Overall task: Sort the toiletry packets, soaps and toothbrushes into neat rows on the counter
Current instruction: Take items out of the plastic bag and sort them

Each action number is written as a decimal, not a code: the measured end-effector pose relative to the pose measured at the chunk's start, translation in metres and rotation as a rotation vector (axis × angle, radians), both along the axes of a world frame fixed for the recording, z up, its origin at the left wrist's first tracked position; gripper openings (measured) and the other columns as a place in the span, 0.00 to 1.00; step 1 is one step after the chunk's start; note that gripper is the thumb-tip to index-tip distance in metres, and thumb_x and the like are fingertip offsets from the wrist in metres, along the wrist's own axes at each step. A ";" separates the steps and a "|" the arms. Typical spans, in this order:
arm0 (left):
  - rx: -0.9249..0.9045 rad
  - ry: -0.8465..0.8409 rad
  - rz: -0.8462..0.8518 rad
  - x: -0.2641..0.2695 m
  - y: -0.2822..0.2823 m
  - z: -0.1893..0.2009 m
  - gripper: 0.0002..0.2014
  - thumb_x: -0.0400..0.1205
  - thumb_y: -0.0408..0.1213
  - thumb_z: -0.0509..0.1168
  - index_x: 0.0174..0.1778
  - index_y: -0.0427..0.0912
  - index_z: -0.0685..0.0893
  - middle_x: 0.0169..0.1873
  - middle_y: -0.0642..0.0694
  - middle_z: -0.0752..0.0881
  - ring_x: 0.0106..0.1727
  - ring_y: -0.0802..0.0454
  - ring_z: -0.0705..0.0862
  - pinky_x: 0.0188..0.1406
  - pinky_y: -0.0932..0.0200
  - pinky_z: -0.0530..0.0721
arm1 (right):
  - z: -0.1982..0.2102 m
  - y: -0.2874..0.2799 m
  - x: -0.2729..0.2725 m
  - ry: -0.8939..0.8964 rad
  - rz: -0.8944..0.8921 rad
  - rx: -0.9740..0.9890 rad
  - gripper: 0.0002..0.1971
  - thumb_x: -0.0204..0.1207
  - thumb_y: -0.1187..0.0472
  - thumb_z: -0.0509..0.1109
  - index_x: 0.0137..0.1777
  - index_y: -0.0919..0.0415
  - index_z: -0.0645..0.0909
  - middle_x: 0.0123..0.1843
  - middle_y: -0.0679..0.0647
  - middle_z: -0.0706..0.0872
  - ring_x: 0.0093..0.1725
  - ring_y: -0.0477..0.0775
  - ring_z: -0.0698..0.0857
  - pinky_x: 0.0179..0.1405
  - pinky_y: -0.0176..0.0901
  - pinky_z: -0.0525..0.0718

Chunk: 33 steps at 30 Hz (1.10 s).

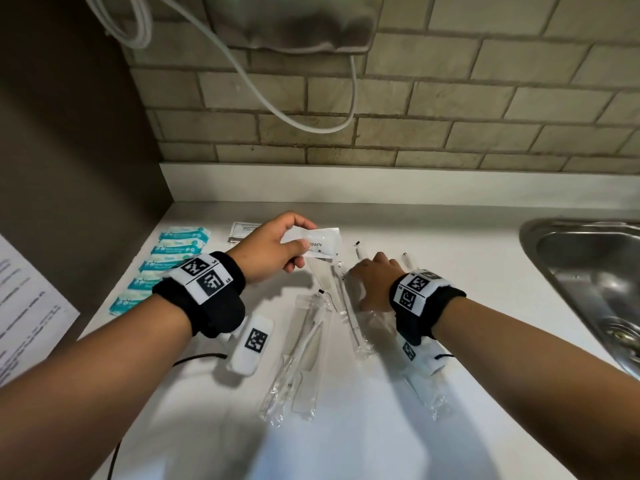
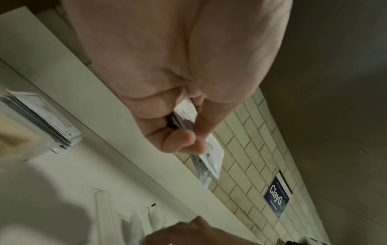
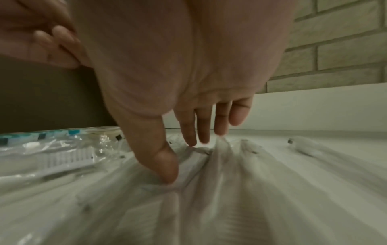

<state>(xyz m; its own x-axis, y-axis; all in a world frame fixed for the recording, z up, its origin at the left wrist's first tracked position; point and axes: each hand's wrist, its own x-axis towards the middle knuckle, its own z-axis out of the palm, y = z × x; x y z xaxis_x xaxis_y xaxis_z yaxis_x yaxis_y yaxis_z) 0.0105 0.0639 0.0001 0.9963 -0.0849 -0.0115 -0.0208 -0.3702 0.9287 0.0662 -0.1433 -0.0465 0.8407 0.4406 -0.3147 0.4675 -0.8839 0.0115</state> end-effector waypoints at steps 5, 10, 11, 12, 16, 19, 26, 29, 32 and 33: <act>-0.009 0.002 0.006 0.003 -0.002 0.000 0.09 0.85 0.30 0.61 0.59 0.46 0.79 0.31 0.42 0.83 0.32 0.48 0.78 0.32 0.60 0.79 | 0.005 0.001 0.013 0.039 -0.017 -0.130 0.36 0.69 0.41 0.75 0.76 0.48 0.70 0.68 0.51 0.77 0.70 0.59 0.72 0.69 0.53 0.71; -0.042 0.037 0.028 0.001 -0.002 -0.005 0.09 0.86 0.31 0.62 0.59 0.48 0.79 0.30 0.42 0.83 0.30 0.49 0.77 0.34 0.60 0.79 | 0.009 -0.002 0.019 0.059 -0.094 -0.057 0.37 0.60 0.43 0.82 0.69 0.51 0.75 0.65 0.52 0.81 0.66 0.58 0.75 0.67 0.54 0.75; -0.042 0.042 0.031 0.001 -0.002 -0.008 0.09 0.85 0.32 0.62 0.58 0.49 0.79 0.30 0.42 0.83 0.30 0.48 0.77 0.34 0.58 0.78 | 0.009 -0.003 0.018 0.047 -0.100 -0.035 0.37 0.60 0.44 0.83 0.69 0.51 0.75 0.64 0.51 0.81 0.66 0.58 0.75 0.67 0.53 0.76; -0.041 0.047 0.030 0.001 -0.002 -0.009 0.09 0.85 0.32 0.62 0.57 0.50 0.79 0.29 0.43 0.83 0.31 0.47 0.77 0.35 0.57 0.78 | 0.011 -0.004 0.018 0.046 -0.117 -0.004 0.35 0.61 0.46 0.82 0.68 0.52 0.75 0.64 0.51 0.81 0.66 0.58 0.76 0.66 0.52 0.77; -0.053 0.091 0.043 0.001 0.000 -0.016 0.10 0.85 0.31 0.62 0.55 0.52 0.79 0.28 0.43 0.83 0.30 0.48 0.77 0.33 0.59 0.78 | 0.025 -0.014 0.022 0.065 -0.162 0.380 0.13 0.71 0.61 0.77 0.54 0.59 0.81 0.55 0.55 0.86 0.50 0.55 0.83 0.46 0.42 0.82; -0.051 0.127 0.052 0.002 0.000 -0.017 0.10 0.85 0.30 0.62 0.58 0.48 0.80 0.28 0.43 0.83 0.27 0.53 0.78 0.31 0.61 0.78 | 0.044 -0.020 0.019 -0.022 -0.110 0.692 0.09 0.73 0.71 0.72 0.40 0.58 0.77 0.43 0.57 0.86 0.36 0.54 0.82 0.28 0.28 0.75; -0.105 0.163 0.065 0.006 -0.002 -0.012 0.12 0.85 0.28 0.61 0.62 0.43 0.80 0.31 0.41 0.81 0.27 0.55 0.80 0.28 0.64 0.78 | 0.073 -0.013 -0.001 -0.062 0.063 1.048 0.18 0.70 0.75 0.71 0.39 0.47 0.77 0.44 0.44 0.90 0.46 0.61 0.88 0.44 0.46 0.86; -0.117 0.169 0.082 0.005 0.002 -0.008 0.12 0.85 0.29 0.61 0.63 0.44 0.79 0.30 0.41 0.82 0.26 0.53 0.78 0.31 0.61 0.78 | 0.073 -0.010 -0.009 0.057 0.091 1.098 0.15 0.64 0.71 0.76 0.45 0.55 0.80 0.50 0.50 0.91 0.50 0.55 0.89 0.51 0.49 0.88; -0.133 0.164 0.096 0.000 0.006 -0.003 0.12 0.85 0.29 0.60 0.63 0.44 0.79 0.30 0.43 0.79 0.23 0.59 0.79 0.29 0.64 0.78 | 0.067 -0.004 -0.009 0.123 0.104 1.170 0.13 0.68 0.73 0.72 0.46 0.56 0.79 0.51 0.56 0.90 0.56 0.53 0.89 0.59 0.53 0.86; -0.134 0.164 0.098 -0.001 0.007 -0.002 0.13 0.85 0.28 0.59 0.63 0.44 0.79 0.29 0.44 0.79 0.22 0.60 0.79 0.29 0.64 0.77 | 0.066 -0.002 -0.008 0.120 0.110 1.171 0.14 0.69 0.74 0.70 0.46 0.54 0.79 0.52 0.55 0.90 0.55 0.52 0.89 0.58 0.51 0.86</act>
